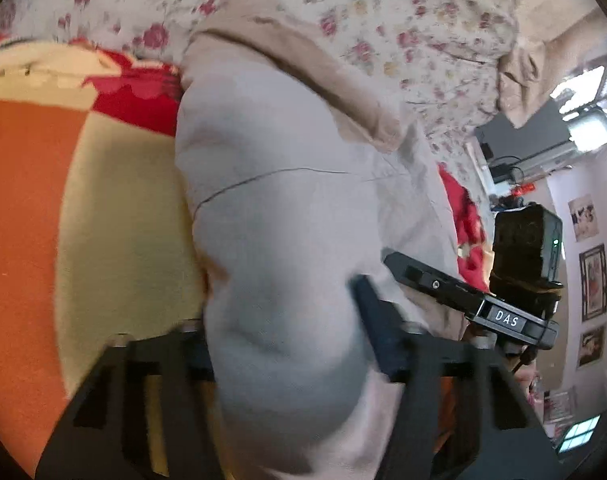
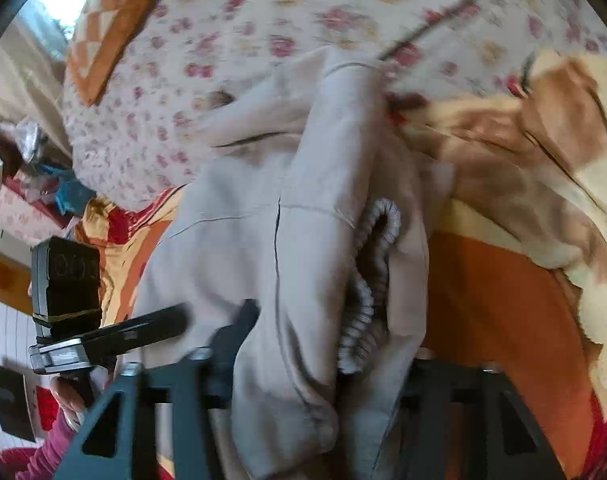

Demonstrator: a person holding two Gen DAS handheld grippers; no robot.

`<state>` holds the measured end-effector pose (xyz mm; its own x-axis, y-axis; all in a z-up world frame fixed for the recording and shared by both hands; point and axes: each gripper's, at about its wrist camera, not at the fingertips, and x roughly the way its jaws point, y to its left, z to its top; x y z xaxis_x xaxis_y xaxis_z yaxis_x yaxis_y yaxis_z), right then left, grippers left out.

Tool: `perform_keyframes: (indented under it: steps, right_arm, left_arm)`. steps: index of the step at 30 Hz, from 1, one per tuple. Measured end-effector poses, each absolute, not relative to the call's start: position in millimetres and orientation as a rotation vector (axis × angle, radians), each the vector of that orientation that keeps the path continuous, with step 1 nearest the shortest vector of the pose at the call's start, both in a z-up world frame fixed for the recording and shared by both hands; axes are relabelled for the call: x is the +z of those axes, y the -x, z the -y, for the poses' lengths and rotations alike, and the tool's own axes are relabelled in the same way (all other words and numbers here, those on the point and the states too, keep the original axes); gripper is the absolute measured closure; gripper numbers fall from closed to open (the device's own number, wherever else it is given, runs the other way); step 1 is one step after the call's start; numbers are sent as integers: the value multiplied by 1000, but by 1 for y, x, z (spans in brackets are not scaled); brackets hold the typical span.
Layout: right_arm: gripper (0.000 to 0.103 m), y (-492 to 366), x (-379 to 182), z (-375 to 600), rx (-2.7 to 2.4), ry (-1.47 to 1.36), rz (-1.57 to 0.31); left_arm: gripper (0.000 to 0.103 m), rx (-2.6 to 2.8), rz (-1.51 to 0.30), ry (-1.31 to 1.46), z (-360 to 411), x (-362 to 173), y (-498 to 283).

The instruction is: Fold large clothes

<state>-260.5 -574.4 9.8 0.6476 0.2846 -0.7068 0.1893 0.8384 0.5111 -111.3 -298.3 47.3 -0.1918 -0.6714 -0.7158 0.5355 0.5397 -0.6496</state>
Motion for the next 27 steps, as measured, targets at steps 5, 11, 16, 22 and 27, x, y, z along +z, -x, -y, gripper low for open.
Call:
perform_keyframes:
  steps: [5, 11, 16, 22, 27]
  right_arm:
    - [66, 290, 50, 541, 175, -617, -804]
    - [64, 346, 40, 487, 286, -648, -816]
    - [46, 374, 7, 466, 102, -533, -927]
    - [46, 374, 71, 464, 125, -589, -697]
    - [46, 301, 71, 422, 160, -574, -749]
  left_arm:
    - [70, -1176, -1346, 165, 257, 97, 124]
    - [68, -1213, -1331, 70, 184, 122, 180]
    - [56, -1039, -1450, 41, 149, 73, 196]
    - [52, -929, -1243, 8, 134, 110, 193]
    - [49, -821, -1192, -85, 160, 103, 209]
